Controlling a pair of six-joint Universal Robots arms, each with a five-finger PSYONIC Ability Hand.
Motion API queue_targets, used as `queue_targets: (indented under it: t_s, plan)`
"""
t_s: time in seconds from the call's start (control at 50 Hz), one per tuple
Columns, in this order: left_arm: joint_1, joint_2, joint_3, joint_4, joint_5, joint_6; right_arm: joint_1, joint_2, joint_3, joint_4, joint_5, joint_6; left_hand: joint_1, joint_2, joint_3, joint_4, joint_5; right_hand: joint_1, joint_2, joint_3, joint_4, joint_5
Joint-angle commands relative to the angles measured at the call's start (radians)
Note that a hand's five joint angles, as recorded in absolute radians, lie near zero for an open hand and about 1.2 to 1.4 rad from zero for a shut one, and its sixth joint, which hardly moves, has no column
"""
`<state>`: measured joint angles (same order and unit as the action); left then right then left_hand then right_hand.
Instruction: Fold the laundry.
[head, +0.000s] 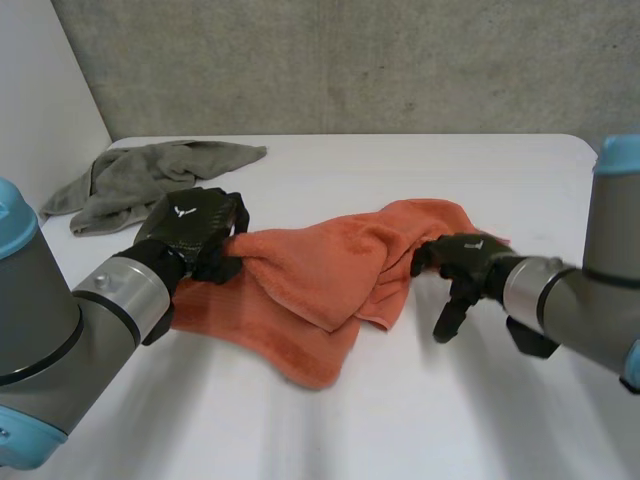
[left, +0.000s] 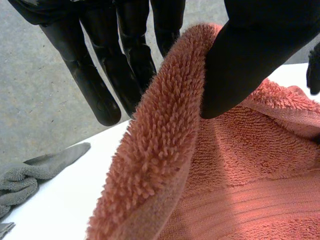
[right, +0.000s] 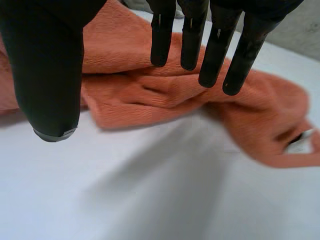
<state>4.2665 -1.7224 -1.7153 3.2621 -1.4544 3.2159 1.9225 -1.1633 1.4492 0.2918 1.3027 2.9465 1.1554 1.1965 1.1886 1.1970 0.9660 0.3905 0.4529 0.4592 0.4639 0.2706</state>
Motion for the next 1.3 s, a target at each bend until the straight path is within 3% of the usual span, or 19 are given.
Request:
queue_targets:
  t_s: [0.02, 0.24, 0.54, 0.68, 0.76, 0.78, 0.82, 0.92, 1.0, 1.16, 1.3]
  plan:
    - [0.001, -0.002, -0.001, 0.001, 0.002, -0.001, 0.022, 0.103, 0.022, -0.154, -0.017, 0.175, 0.241, 0.2, 0.208, 0.199, 0.256, 0.153, 0.09, 0.084, 0.079, 0.098]
    - [0.003, -0.002, -0.007, 0.002, 0.002, -0.002, 0.095, 0.304, -0.162, -0.171, 0.012, 0.183, 0.241, 0.2, 0.208, 0.199, 0.256, 0.144, 0.081, 0.075, 0.07, 0.089]
    - [0.009, -0.005, -0.006, 0.008, 0.002, -0.002, 0.135, 0.412, -0.302, -0.171, 0.069, 0.186, 0.241, 0.2, 0.208, 0.199, 0.256, 0.164, 0.102, 0.095, 0.091, 0.11]
    - [0.012, -0.005, -0.007, 0.008, 0.002, -0.002, 0.151, 0.464, -0.368, -0.171, 0.078, 0.186, 0.241, 0.2, 0.208, 0.199, 0.256, 0.425, 0.363, 0.356, 0.352, 0.371]
    - [0.015, -0.003, -0.01, 0.008, 0.002, -0.002, 0.153, 0.498, -0.403, -0.168, 0.092, 0.184, 0.241, 0.2, 0.208, 0.199, 0.256, 0.736, 0.673, 0.667, 0.662, 0.681]
    - [0.015, -0.005, -0.01, 0.008, 0.002, -0.002, 0.153, 0.501, -0.414, -0.164, 0.105, 0.183, 0.241, 0.2, 0.208, 0.199, 0.256, 1.003, 0.941, 0.934, 0.93, 0.948]
    - [0.018, -0.002, -0.01, 0.008, 0.002, -0.001, 0.151, 0.492, -0.418, -0.163, 0.127, 0.181, 0.241, 0.2, 0.208, 0.199, 0.256, 1.006, 0.943, 0.937, 0.932, 0.951]
    - [0.019, 0.007, -0.006, 0.004, -0.003, -0.001, 0.138, 0.369, -0.417, -0.158, 0.162, 0.171, 0.241, 0.2, 0.208, 0.199, 0.256, 1.006, 0.943, 0.937, 0.932, 0.951]
    - [0.026, 0.046, 0.006, -0.004, -0.001, 0.008, 0.11, 0.213, -0.417, -0.125, 0.147, 0.068, 0.241, 0.2, 0.208, 0.199, 0.256, 1.006, 0.943, 0.937, 0.932, 0.951]
    - [0.067, 0.165, 0.037, -0.062, 0.006, 0.076, -0.077, -0.057, -0.431, 0.13, 0.138, -0.465, 0.241, 0.2, 0.208, 0.199, 0.256, 1.006, 0.943, 0.937, 0.932, 0.951]
    - [0.082, 0.202, 0.043, -0.143, 0.009, 0.261, -0.096, -0.193, -0.399, 0.259, 0.138, -0.606, 0.241, 0.2, 0.208, 0.199, 0.256, 1.006, 0.943, 0.937, 0.932, 0.951]
